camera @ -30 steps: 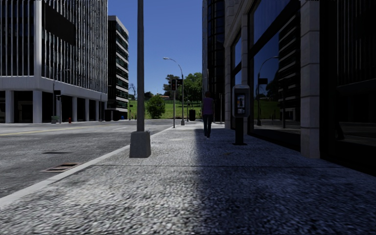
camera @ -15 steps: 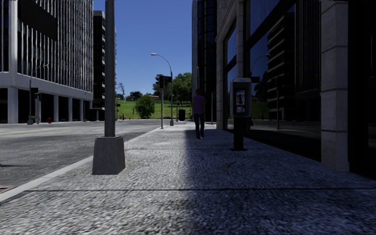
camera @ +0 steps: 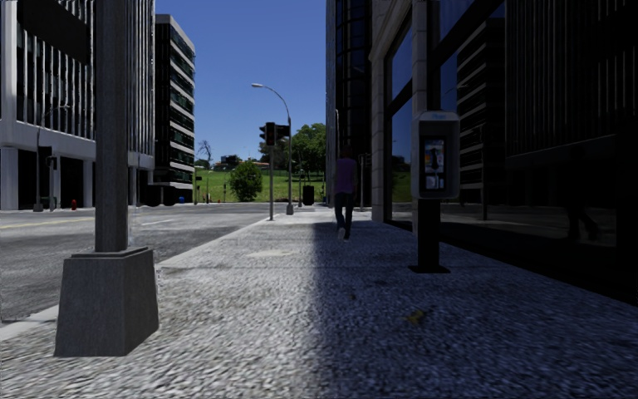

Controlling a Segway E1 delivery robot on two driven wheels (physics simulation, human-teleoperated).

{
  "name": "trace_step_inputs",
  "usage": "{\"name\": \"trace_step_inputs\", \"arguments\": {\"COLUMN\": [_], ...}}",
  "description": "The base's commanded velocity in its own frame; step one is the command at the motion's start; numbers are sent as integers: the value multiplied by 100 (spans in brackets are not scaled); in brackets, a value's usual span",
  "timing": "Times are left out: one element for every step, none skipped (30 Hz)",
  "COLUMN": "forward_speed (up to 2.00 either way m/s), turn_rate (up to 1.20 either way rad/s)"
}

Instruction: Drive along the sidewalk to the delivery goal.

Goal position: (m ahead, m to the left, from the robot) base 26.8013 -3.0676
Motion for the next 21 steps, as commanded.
{"name": "trace_step_inputs", "arguments": {"forward_speed": [200, 200, 200, 200, 200, 200, 200, 200, 200, 200, 200, 200, 200, 200, 200, 200, 200, 200, 200, 200, 200], "turn_rate": [0, 0, 0, 0, 0, 0, 0, 0, 0, 0, 0, 0, 0, 0, 0, 0, 4, 10, 12, 12, 12]}}
